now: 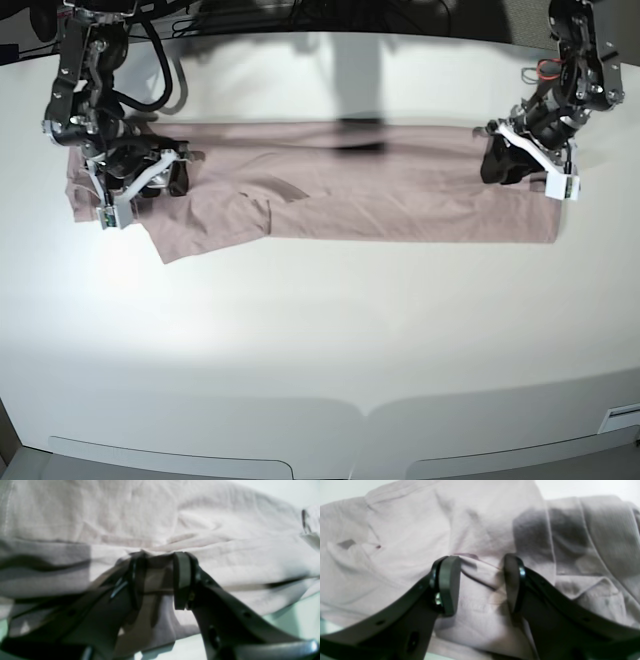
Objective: Fold the T-shirt properly
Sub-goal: 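Pull the strip end with the right gripper, smoothing the shirt flat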
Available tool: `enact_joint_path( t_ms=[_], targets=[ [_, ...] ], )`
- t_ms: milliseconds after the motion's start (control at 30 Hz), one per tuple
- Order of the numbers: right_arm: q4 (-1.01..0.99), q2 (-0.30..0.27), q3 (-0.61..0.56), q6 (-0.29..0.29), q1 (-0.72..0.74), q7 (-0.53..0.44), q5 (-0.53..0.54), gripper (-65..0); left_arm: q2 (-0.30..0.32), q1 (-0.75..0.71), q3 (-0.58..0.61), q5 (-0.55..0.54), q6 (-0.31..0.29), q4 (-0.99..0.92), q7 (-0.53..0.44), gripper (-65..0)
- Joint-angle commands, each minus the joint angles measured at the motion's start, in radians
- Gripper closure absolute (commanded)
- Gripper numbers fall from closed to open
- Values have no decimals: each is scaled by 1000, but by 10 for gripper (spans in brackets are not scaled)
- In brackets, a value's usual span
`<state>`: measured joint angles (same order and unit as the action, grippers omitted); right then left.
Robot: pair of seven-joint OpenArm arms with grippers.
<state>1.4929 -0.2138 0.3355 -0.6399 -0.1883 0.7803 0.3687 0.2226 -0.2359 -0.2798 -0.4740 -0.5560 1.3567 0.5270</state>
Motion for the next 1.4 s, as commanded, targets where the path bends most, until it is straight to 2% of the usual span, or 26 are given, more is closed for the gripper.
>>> enact_joint_path(
  t_ms=[0,267,467,633,900,1000,1133,1300,1367],
  targets=[
    [-1,-2,-35,-8,-6,46,-10,-291,21,-11,-2,134,100,-55,149,-200],
    [-1,8,-259,21,18,26,-27,-291,83,21,-2,134,117,-139,126,-200],
    [-1,41,-332,20,31,16,-28,-291,116,21,-2,153,124,-180,88,-200],
    [-1,53,-328,21,30,23,-74,-291,134,20,-2,222,188,-208,77,-200],
    [-1,50,-304,52,25,46,-85,-291,149,20,-2,223,199,-215,85,-200],
    [-1,50,-259,52,24,66,-105,-291,150,21,-2,224,241,-215,85,-200],
    [-1,50,-156,53,21,76,-114,-291,149,21,-2,219,242,-215,111,-200],
    [-1,50,-54,50,22,77,-96,-291,147,21,-2,160,242,-214,135,-200],
    [-1,47,-48,18,23,76,-96,-291,144,22,-2,159,242,-214,134,-200]
  ],
)
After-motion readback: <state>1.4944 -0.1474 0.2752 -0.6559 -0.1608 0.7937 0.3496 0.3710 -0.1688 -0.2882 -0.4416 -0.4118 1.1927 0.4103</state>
